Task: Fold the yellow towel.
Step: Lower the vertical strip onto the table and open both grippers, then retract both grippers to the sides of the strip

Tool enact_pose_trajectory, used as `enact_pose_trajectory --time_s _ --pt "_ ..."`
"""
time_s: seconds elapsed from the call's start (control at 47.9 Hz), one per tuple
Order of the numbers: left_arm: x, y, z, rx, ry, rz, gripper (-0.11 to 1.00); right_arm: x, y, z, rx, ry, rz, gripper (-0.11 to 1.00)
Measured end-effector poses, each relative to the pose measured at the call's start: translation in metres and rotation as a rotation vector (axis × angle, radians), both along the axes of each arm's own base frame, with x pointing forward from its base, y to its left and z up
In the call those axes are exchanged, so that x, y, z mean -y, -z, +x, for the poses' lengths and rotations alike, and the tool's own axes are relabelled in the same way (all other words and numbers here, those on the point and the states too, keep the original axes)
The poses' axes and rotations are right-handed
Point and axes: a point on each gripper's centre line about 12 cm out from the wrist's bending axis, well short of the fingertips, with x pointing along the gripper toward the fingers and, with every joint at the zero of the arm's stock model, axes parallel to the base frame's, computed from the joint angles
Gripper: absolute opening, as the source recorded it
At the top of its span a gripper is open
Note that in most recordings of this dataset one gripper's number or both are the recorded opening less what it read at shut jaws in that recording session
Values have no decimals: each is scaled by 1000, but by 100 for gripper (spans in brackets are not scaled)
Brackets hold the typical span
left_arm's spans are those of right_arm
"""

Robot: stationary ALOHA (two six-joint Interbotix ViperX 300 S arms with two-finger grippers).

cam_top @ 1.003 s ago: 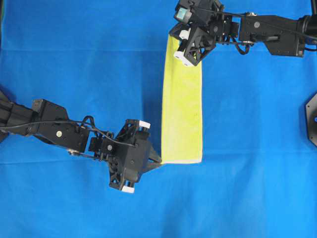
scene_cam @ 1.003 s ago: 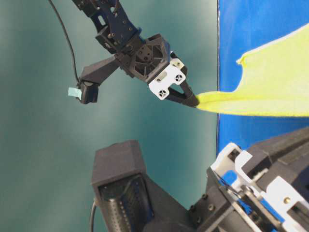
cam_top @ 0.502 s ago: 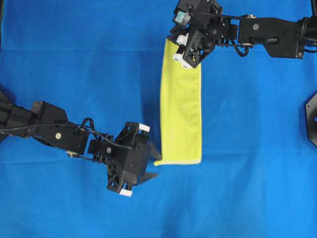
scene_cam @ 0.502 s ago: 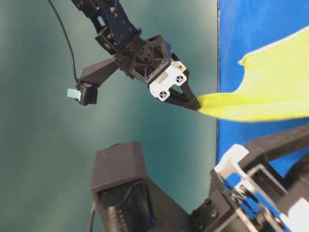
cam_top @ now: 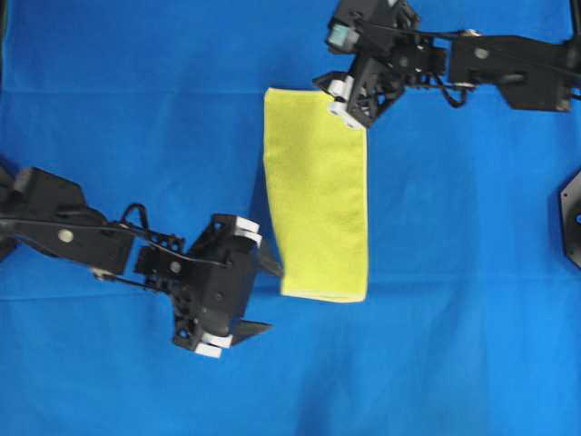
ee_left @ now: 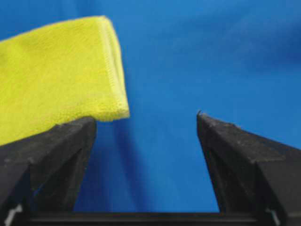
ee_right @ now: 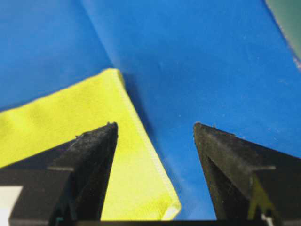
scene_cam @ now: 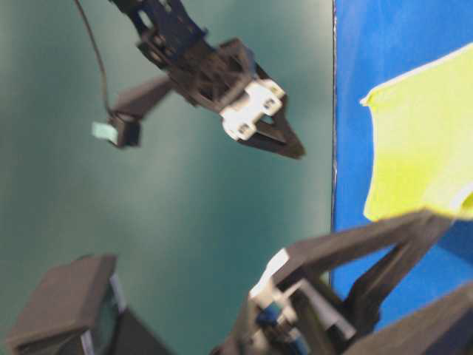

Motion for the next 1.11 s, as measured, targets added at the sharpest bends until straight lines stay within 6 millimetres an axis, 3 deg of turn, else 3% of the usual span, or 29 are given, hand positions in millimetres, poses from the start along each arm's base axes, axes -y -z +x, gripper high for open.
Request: enact_pose_trajectory --time_s 0.313,0.522,0.711,0.857,1.108 --pt "-12 -24 -33 37 -12 -12 79 -40 -37 -48 133 -36 2 65" --pt "-17 -26 -45 94 -20 -24 79 -72 -42 -89 244 -97 13 65" --pt "-46 -29 -59 168 -99 -34 79 -88 -43 -120 370 -135 19 65" --pt "-68 -37 -69 271 -165 -46 79 -95 -40 -130 417 -164 20 65" --pt "-76 -47 -78 346 -205 -87 79 -96 -38 -127 435 -181 28 65"
